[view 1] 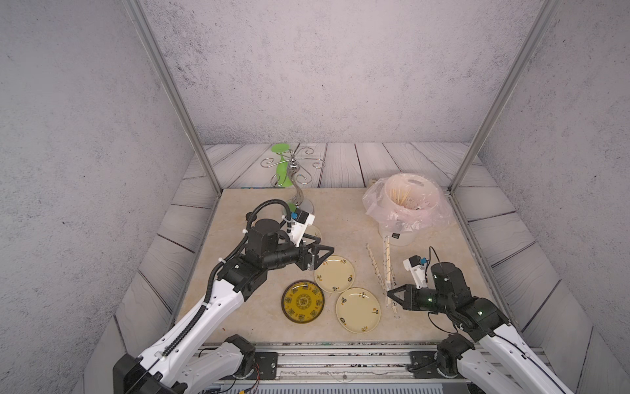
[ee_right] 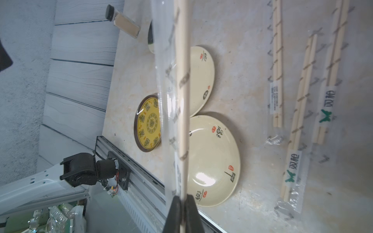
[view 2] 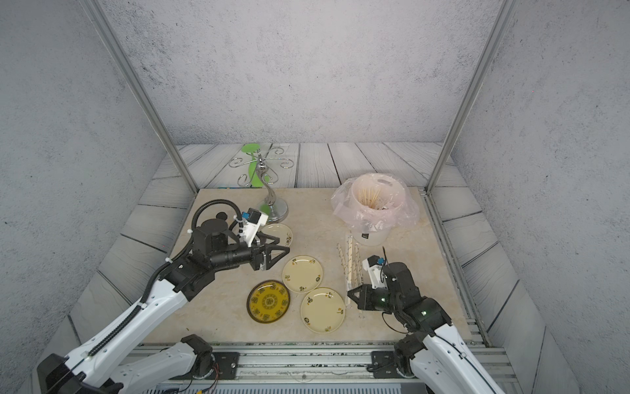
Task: Remove the packaging of disposable chopsticks
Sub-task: Pick up the disposable chopsticks from the center of the board.
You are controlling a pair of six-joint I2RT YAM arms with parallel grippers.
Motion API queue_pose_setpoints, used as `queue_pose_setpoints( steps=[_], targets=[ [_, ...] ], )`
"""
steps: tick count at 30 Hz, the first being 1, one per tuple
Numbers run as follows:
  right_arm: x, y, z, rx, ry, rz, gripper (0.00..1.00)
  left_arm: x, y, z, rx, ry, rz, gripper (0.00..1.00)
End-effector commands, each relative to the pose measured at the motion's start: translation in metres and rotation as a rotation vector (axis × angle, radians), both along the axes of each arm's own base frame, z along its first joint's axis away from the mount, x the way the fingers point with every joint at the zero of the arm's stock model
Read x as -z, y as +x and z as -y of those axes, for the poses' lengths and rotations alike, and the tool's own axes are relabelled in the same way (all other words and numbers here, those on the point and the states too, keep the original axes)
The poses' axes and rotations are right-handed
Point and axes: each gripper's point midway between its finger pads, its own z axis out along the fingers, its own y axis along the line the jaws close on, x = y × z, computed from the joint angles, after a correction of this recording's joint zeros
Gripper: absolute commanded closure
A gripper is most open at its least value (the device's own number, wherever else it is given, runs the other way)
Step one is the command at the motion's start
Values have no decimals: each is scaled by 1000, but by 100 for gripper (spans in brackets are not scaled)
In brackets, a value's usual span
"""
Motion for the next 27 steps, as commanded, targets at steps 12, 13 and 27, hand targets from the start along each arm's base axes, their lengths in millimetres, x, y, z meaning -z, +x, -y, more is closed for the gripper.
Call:
queue_pose_setpoints(
  steps=[12,13,27],
  targets=[
    [-90,8,-49,-299,76,395,100,-102,-4,35,227,-223,70,32],
    [-93,9,-51,-309,74,412,100,-101,-5,34,229,-222,73,33],
    [-100,10,-70,-409,37,554,100,-93,4,29,215,-308,-39,48]
  ],
)
